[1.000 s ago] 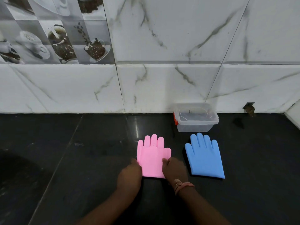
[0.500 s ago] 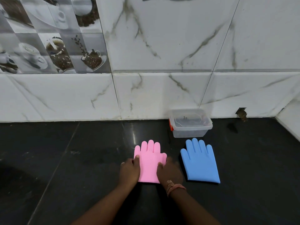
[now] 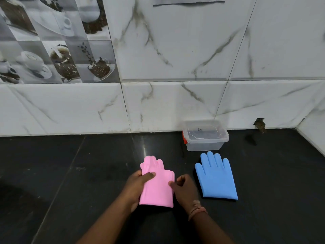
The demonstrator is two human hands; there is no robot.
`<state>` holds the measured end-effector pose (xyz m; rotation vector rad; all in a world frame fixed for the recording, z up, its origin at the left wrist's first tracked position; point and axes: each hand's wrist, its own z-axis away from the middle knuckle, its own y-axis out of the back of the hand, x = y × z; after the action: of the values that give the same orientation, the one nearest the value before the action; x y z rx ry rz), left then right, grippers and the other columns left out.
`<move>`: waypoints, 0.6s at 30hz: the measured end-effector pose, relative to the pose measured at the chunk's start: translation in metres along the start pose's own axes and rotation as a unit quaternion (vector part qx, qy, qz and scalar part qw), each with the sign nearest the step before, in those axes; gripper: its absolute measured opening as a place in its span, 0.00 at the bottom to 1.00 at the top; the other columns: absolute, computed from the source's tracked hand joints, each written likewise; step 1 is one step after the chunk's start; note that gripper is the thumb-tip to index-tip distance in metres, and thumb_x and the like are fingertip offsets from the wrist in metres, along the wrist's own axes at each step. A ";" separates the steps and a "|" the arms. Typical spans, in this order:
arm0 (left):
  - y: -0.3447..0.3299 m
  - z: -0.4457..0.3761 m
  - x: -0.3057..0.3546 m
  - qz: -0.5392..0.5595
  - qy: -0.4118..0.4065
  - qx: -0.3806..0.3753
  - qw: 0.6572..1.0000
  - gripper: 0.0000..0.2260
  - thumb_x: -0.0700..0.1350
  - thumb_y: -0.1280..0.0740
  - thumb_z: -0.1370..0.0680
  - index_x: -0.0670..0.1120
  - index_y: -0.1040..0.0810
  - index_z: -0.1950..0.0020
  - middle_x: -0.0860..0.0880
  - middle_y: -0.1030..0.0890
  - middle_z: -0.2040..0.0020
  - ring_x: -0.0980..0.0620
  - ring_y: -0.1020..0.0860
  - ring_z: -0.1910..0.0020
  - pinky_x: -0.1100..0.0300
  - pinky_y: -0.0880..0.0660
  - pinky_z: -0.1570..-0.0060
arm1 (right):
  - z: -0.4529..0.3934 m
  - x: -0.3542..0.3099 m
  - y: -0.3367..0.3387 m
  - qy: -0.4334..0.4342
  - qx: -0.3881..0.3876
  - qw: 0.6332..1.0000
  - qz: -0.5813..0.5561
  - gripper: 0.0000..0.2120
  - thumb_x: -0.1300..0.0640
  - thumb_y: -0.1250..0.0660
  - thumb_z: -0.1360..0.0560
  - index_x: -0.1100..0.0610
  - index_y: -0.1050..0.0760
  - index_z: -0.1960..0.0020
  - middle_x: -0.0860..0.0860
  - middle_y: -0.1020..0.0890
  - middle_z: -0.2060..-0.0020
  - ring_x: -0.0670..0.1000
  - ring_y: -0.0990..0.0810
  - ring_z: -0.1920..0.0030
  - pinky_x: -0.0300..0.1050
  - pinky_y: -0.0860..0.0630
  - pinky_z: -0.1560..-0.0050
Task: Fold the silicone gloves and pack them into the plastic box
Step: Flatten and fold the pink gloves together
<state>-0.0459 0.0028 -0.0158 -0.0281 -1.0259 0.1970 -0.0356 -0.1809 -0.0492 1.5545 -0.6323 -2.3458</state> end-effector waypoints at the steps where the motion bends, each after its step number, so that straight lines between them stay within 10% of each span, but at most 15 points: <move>1: -0.007 0.003 0.002 -0.058 -0.038 0.024 0.997 0.10 0.47 0.25 0.24 0.47 0.15 0.44 0.46 0.11 0.50 0.44 0.13 0.48 0.42 0.17 0.44 | 0.005 -0.005 -0.001 0.034 0.037 0.997 0.055 0.11 0.51 0.26 0.29 0.52 0.28 0.58 0.49 0.23 0.59 0.47 0.23 0.60 0.40 0.26 0.59; 4: -0.032 0.015 0.009 -0.252 -0.149 0.102 0.951 0.08 0.54 0.25 0.25 0.50 0.18 0.55 0.51 0.14 0.61 0.54 0.16 0.60 0.57 0.20 0.60 | 0.019 -0.025 -0.002 0.126 0.051 0.989 0.050 0.08 0.54 0.30 0.25 0.50 0.28 0.61 0.46 0.22 0.62 0.46 0.22 0.60 0.35 0.29 0.61; 8: -0.062 0.032 0.020 -0.399 -0.215 0.128 0.882 0.18 0.67 0.33 0.24 0.53 0.26 0.60 0.53 0.20 0.63 0.61 0.22 0.66 0.64 0.34 0.70 | 0.024 -0.041 0.002 0.033 -0.048 0.987 -0.152 0.06 0.59 0.37 0.21 0.57 0.20 0.50 0.51 0.16 0.55 0.52 0.17 0.51 0.43 0.20 0.54; 12: -0.077 0.047 0.014 -0.425 -0.230 0.066 0.873 0.19 0.67 0.40 0.20 0.55 0.19 0.47 0.56 0.16 0.41 0.57 0.18 0.45 0.57 0.19 0.43 | 0.024 -0.037 0.024 -0.060 -0.111 0.909 -0.397 0.17 0.42 0.40 0.20 0.51 0.18 0.50 0.53 0.13 0.54 0.58 0.15 0.48 0.48 0.18 0.56; 14: -0.080 0.053 0.003 -0.444 -0.241 0.035 0.862 0.17 0.59 0.41 0.15 0.54 0.18 0.35 0.57 0.26 0.24 0.56 0.26 0.27 0.57 0.31 0.26 | 0.021 -0.028 0.037 -0.047 -0.119 0.913 -0.387 0.20 0.33 0.39 0.26 0.46 0.20 0.47 0.49 0.13 0.53 0.56 0.15 0.50 0.48 0.17 0.59; 18: -0.073 0.058 -0.001 -0.284 -0.263 0.065 0.920 0.11 0.41 0.37 0.15 0.50 0.15 0.44 0.59 0.21 0.34 0.58 0.24 0.31 0.56 0.28 0.28 | 0.020 -0.008 0.048 -0.028 -0.141 0.916 -0.374 0.29 0.42 0.26 0.33 0.53 0.24 0.36 0.52 0.14 0.49 0.57 0.16 0.48 0.50 0.17 0.55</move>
<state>-0.0850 -0.0728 0.0218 0.4639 -1.5089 -0.2781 -0.0522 -0.2147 -0.0131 1.8011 0.3787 -2.8252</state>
